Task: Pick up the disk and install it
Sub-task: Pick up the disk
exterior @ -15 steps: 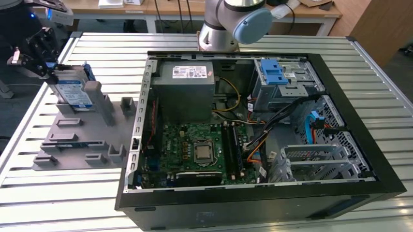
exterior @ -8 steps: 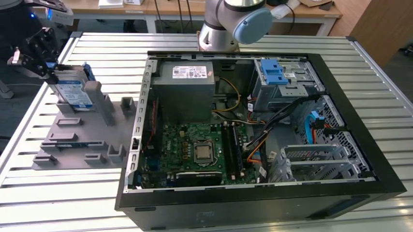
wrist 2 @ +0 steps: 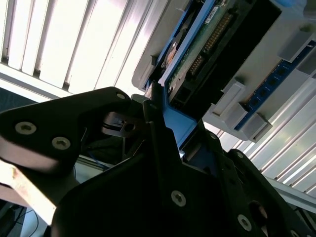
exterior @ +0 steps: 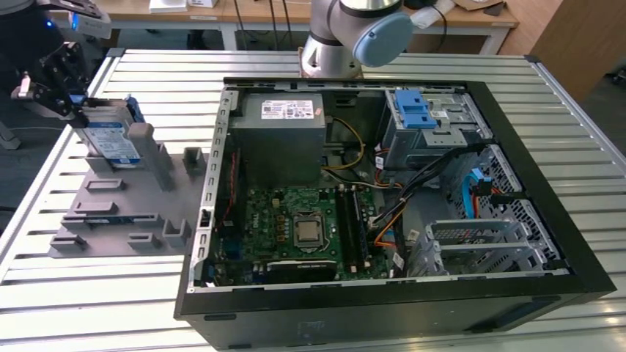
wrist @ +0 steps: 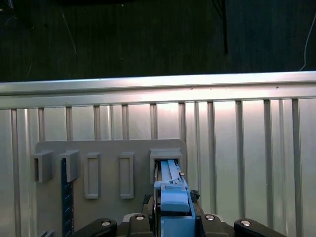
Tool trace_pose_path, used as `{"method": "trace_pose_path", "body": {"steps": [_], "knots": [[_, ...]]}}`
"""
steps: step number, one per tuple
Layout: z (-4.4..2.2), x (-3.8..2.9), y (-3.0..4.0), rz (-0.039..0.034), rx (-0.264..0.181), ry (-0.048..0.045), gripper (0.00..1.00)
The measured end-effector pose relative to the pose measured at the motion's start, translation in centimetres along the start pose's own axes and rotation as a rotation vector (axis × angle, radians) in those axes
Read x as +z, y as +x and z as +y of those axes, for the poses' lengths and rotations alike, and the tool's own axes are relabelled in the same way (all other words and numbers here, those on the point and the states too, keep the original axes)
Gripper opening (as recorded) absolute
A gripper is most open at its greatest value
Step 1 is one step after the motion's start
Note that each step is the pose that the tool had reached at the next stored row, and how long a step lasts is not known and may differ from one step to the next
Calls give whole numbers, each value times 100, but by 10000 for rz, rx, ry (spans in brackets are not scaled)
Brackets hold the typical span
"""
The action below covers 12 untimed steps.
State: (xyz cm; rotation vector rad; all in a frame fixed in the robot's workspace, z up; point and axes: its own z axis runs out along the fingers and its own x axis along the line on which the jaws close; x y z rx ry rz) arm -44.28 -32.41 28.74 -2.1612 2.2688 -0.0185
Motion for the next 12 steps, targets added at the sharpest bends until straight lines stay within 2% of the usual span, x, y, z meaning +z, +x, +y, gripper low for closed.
{"method": "trace_pose_path", "body": {"steps": [12], "knots": [[0,-1,2,0,-42,-1,38]]}}
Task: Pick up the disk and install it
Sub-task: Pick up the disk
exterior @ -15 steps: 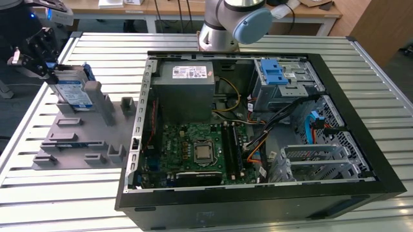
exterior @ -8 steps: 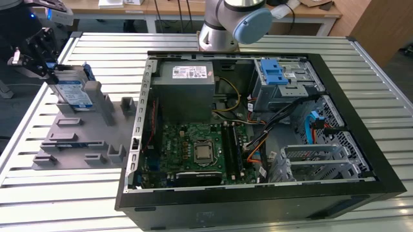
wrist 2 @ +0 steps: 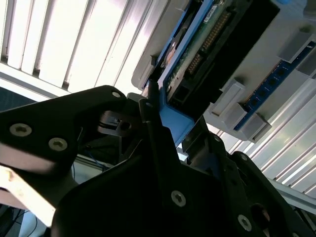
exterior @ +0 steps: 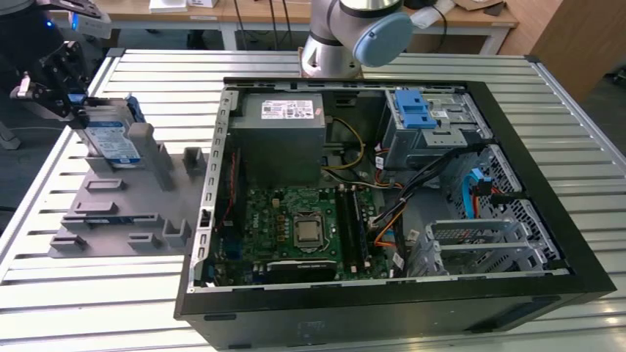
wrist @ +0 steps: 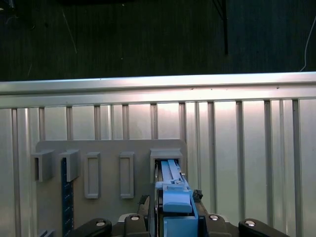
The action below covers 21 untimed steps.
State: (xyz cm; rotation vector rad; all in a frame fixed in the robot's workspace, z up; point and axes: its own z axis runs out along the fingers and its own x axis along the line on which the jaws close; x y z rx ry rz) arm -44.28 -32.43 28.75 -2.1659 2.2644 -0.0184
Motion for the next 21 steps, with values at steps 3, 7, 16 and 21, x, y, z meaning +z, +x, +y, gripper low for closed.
{"method": "trace_pose_path", "body": {"steps": [3,7,16,21], "knots": [[0,0,0,0,-2,0,44],[0,0,0,0,-5,0,43],[0,0,0,0,-11,0,36],[0,-18,0,0,-11,0,36]]}}
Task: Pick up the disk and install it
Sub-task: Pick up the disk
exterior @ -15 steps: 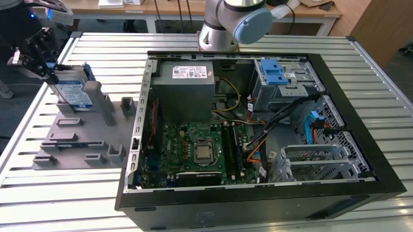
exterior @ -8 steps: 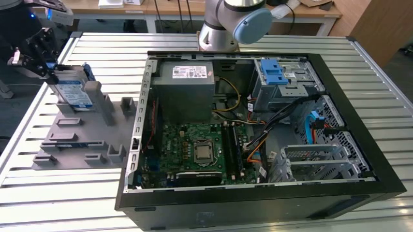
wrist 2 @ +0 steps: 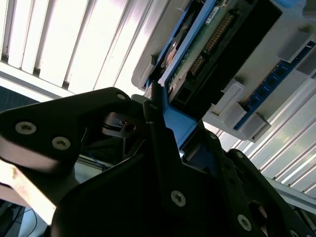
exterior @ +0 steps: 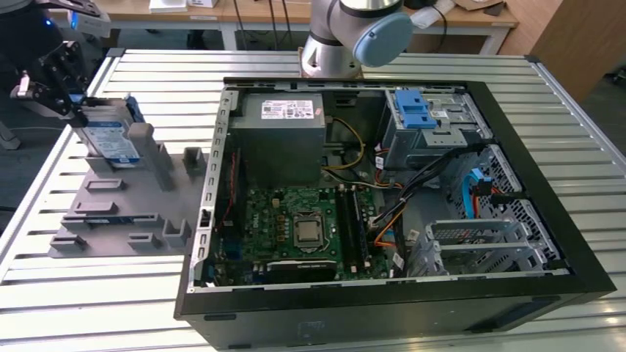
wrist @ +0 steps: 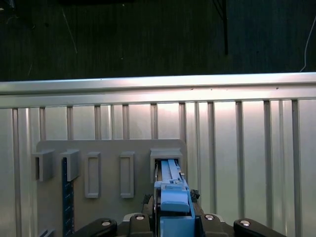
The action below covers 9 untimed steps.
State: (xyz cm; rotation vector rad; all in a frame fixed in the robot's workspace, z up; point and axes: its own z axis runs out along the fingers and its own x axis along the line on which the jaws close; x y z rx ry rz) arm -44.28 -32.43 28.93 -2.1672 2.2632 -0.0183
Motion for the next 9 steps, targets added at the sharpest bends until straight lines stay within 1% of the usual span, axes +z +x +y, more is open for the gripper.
{"method": "trace_pose_path", "body": {"steps": [9], "knots": [[-2,-121,0,0,0,0,36]]}}
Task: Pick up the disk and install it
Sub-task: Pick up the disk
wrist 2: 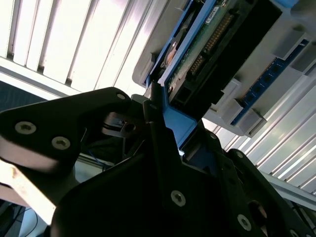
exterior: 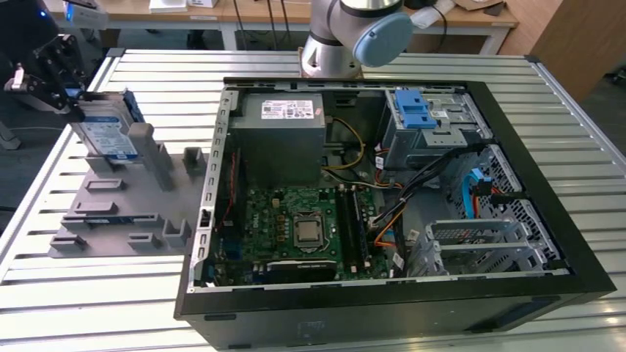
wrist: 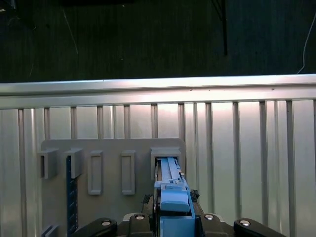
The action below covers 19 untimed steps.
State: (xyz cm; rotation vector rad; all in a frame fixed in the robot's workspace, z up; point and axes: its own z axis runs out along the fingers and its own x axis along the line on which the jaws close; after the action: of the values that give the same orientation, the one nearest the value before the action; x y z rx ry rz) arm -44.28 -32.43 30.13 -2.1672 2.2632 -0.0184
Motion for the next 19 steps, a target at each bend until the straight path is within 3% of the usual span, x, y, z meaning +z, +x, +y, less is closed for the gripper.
{"method": "trace_pose_path", "body": {"steps": [19], "knots": [[-4,-254,1,0,0,0,36]]}}
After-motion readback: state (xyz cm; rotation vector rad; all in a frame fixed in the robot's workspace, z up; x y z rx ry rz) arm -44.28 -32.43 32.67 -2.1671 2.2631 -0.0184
